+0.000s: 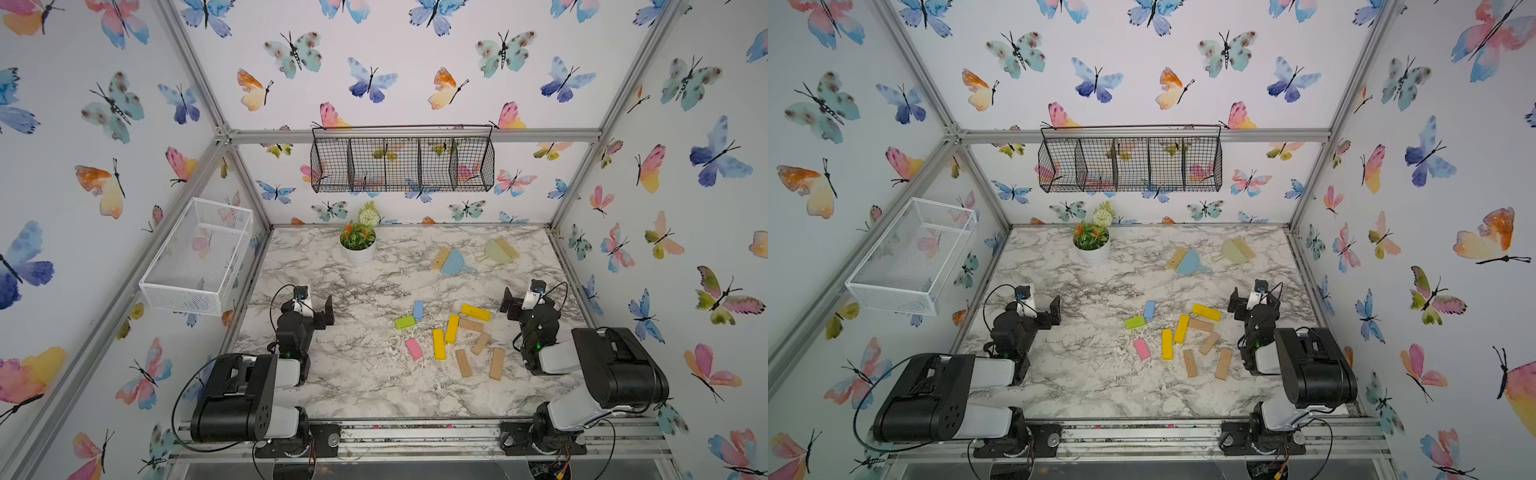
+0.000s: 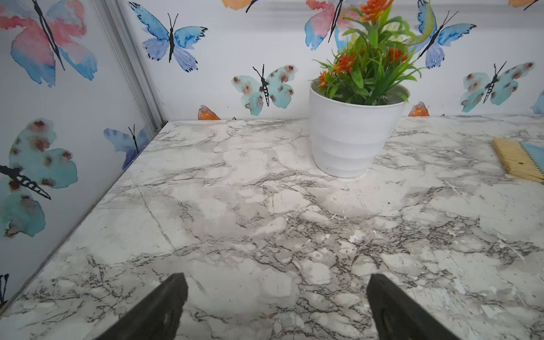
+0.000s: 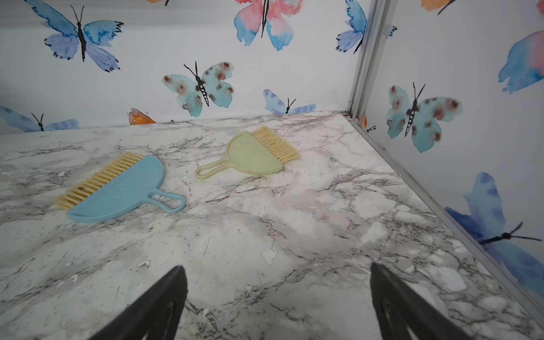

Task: Assemble the letter k with building blocks
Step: Pick up the building block from the center of the board.

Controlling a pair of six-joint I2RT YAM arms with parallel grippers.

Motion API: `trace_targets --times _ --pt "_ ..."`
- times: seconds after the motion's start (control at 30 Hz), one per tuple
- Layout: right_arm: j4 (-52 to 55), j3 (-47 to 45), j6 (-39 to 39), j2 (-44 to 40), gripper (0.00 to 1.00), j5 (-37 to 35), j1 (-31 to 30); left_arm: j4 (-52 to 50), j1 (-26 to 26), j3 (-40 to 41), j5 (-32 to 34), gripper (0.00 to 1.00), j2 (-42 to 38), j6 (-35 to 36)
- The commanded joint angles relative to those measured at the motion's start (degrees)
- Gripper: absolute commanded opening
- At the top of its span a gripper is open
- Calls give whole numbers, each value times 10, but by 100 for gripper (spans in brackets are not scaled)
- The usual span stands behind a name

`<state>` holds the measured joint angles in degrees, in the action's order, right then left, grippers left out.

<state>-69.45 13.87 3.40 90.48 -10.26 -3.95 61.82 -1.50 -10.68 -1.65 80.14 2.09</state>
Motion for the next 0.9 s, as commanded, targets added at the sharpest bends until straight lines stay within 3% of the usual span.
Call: trace_targets --times 0.0,0.87 --pt "-9 -6 3 -4 98 -7 1 -8 4 -12 -5 98 1 -5" --pt "1 3 -6 0 98 9 1 -13 19 -15 -21 98 3 -16"
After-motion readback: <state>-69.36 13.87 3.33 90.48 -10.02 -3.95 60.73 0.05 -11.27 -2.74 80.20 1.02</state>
